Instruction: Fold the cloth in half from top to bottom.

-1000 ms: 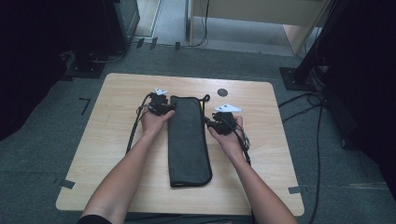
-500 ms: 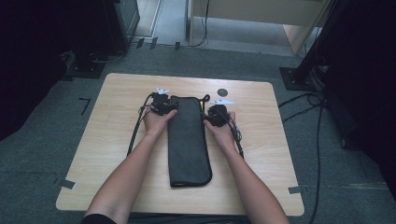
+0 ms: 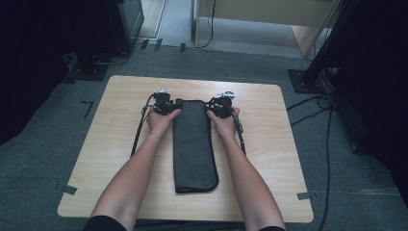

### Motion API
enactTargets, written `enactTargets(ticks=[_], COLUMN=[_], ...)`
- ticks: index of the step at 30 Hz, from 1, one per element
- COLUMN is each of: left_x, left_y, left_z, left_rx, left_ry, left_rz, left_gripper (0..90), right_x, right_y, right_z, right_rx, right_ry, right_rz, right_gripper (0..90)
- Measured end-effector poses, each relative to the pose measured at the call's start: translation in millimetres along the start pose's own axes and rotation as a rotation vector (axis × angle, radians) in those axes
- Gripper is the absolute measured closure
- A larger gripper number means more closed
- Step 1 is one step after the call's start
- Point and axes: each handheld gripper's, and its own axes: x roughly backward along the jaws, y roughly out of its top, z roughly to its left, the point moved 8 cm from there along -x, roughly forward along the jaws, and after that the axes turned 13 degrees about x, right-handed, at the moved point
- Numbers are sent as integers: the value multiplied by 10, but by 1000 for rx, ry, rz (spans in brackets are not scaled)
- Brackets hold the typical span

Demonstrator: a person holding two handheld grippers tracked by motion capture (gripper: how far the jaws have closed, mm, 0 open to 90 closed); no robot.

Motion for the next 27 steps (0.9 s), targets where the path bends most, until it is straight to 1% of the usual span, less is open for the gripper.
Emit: enactTargets(ticks=[2, 3, 5, 8, 9, 10, 11, 13, 15, 16, 17, 19, 20, 22, 23, 25, 27], left_x=[-13, -18, -36, -47, -50, -47, -45, -40, -36, -30, -25, -7, -1, 31, 41, 94, 158], left_y=[0, -5, -13, -29, -30, -33, -36, -43, -53, -57, -59, -61, -61, -49, -43, 1, 73], left_z=[-20, -32, -69, -107, -111, -110, -108, -106, -111, -121, -126, -134, -144, -176, -184, -224, -263], left_rx=[-7, -9, -19, -24, -25, -27, -30, -42, -53, -56, -56, -60, -67, -86, -88, -95, -83], left_ry=[0, -2, -1, -3, 2, 12, 19, 36, 33, 21, 14, 6, 1, -11, -15, -38, -62], left_rz=[3, 8, 9, 14, 11, 11, 12, 10, 14, 13, 15, 17, 14, 8, 7, -2, -17], left_gripper=[519, 519, 525, 540, 552, 565, 603, 658, 729, 747, 795, 832, 838, 849, 852, 855, 858], right_x=[-33, -54, -78, -86, -90, -94, -98, -104, -103, -101, -98, -91, -86, -59, -37, 6, 61], right_y=[27, 42, 56, 56, 56, 56, 54, 51, 41, 38, 30, 22, 22, 31, 45, 73, 123], right_z=[16, 21, 27, 33, 41, 49, 64, 80, 96, 99, 110, 124, 131, 139, 138, 129, 112], right_rx=[-14, -12, -8, 2, 28, 43, 69, 103, 143, 150, 152, 148, 151, 172, 184, 185, 171], right_ry=[16, 15, 5, -26, -42, -54, -71, -98, -121, -120, -102, -85, -80, -81, -79, -75, -64], right_rz=[-1, -5, -6, -1, 6, 9, 16, 24, 31, 29, 20, 16, 16, 15, 7, -8, -27], right_gripper=[480, 495, 524, 561, 574, 581, 592, 616, 660, 688, 749, 801, 812, 829, 834, 839, 842])
